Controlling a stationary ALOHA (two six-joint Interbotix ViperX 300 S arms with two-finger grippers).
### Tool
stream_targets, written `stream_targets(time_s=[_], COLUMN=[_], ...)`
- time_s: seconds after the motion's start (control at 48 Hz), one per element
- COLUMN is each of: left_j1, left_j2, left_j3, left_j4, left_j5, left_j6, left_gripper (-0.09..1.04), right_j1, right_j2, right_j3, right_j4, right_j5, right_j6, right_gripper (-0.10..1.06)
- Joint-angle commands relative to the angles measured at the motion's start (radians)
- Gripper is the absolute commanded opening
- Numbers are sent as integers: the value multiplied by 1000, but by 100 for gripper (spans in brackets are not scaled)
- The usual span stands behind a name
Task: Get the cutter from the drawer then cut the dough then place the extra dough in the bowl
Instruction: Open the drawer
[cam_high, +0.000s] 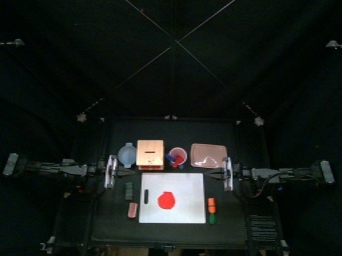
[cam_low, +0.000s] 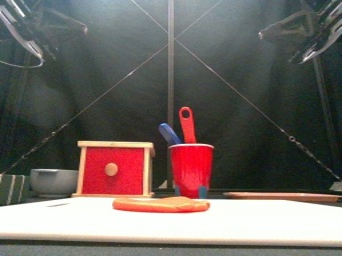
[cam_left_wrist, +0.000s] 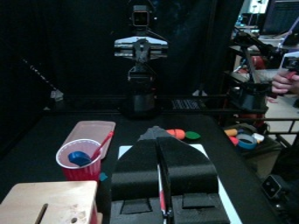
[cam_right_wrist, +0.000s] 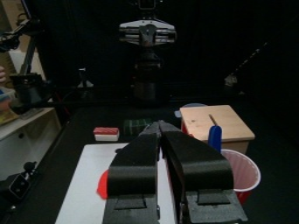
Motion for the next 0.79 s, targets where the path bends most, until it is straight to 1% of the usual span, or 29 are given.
stream_targets(time_s=[0.021,0.146,0.229,0.271,0.354,0.479,0.5,0.542,0.625,0.688,0.792], left_j1=[-5,-18,-51,-69,-95,-103,-103,-104,-103,-103,-101], left_j2=[48,103,160,190,229,272,275,293,322,351,393], left_j3=[-17,-15,-15,-21,-26,-26,-26,-26,-23,-21,-21], left_j4=[-69,-179,-261,-313,-439,-635,-652,-701,-755,-784,-844], left_j5=[-67,-130,-161,-173,-198,-206,-206,-206,-209,-207,-209], left_j6=[-21,-41,-55,-60,-74,-109,-112,-115,-115,-117,-120], left_gripper=[-6,-4,-1,2,16,45,48,58,72,78,79], right_j1=[-8,-18,-51,-74,-118,-184,-193,-210,-236,-255,-282], right_j2=[25,81,155,202,299,459,486,534,624,692,787], right_j3=[-21,-61,-127,-172,-258,-399,-425,-469,-555,-623,-735], right_j4=[8,8,9,9,11,29,37,48,64,69,74], right_j5=[-28,-63,-75,-77,-77,-64,-58,-37,31,100,209], right_j6=[11,12,12,12,14,18,18,18,18,18,18], right_gripper=[-1,2,3,3,3,3,3,3,3,3,3])
